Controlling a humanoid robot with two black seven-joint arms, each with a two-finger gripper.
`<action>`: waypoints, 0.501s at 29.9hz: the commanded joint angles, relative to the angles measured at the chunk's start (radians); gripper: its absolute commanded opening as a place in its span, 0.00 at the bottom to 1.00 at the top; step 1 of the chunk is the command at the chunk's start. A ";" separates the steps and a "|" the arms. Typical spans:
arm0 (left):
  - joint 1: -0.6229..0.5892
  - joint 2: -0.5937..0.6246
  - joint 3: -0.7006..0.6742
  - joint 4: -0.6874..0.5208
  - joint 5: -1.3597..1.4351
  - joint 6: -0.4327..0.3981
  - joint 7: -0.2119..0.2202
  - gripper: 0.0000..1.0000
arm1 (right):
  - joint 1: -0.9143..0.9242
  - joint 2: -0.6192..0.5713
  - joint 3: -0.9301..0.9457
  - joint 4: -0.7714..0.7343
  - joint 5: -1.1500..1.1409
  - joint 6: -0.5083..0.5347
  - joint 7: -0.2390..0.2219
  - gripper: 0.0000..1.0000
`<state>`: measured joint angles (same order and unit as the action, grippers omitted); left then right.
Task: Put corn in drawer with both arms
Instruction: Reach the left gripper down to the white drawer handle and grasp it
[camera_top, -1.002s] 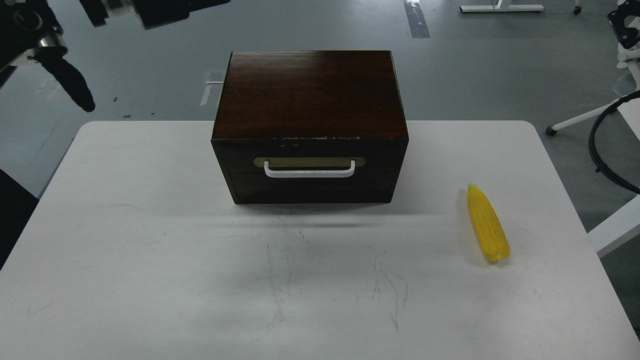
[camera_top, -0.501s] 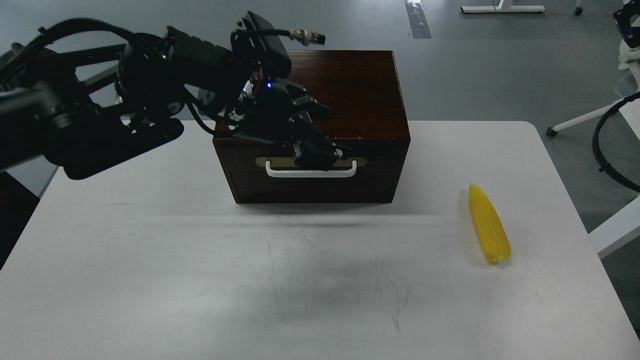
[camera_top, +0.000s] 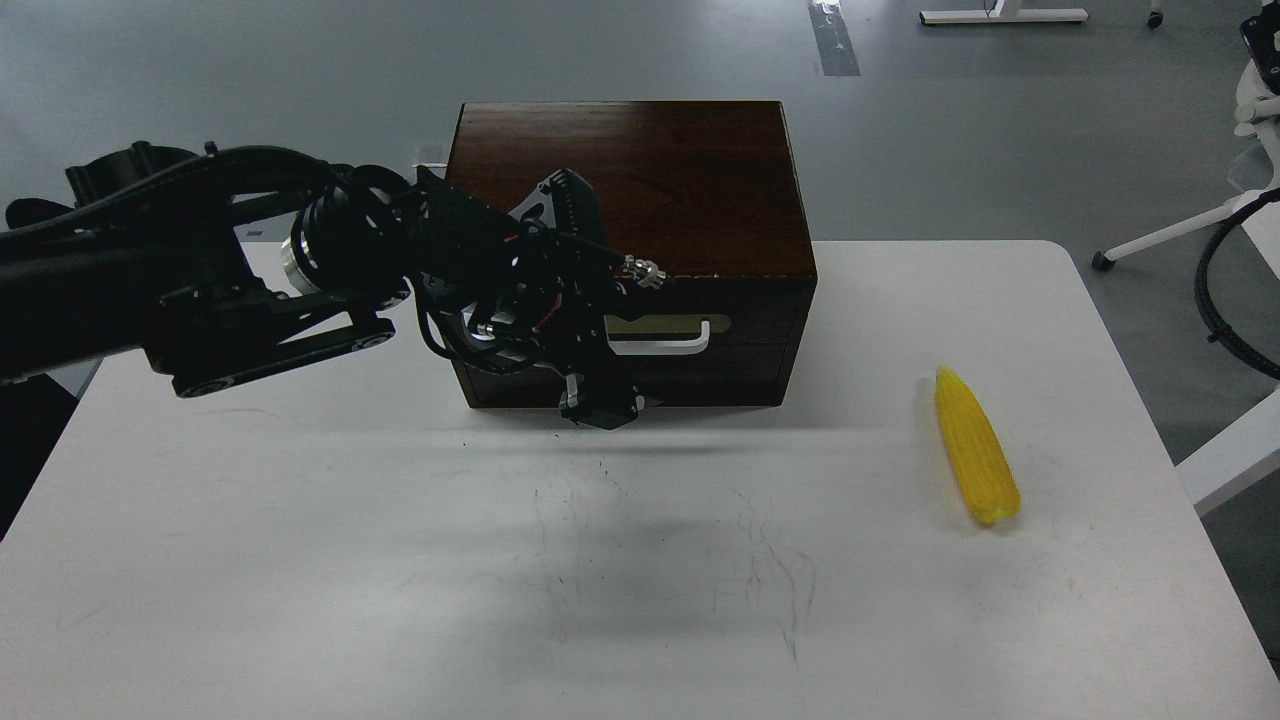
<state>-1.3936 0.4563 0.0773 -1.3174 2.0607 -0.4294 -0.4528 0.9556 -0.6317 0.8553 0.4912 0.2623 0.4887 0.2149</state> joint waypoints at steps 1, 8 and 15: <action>-0.004 -0.001 0.045 0.000 0.002 0.000 -0.006 0.87 | 0.000 0.000 0.001 0.001 0.000 0.000 0.000 1.00; -0.002 -0.002 0.056 0.003 0.079 0.000 -0.003 0.87 | 0.000 -0.006 0.001 0.003 0.000 0.000 -0.002 1.00; -0.004 0.007 0.056 0.003 0.095 0.000 -0.001 0.87 | 0.000 -0.006 -0.001 0.003 0.000 0.000 -0.002 1.00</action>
<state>-1.3952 0.4601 0.1333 -1.3148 2.1532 -0.4292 -0.4542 0.9556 -0.6378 0.8556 0.4941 0.2623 0.4887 0.2132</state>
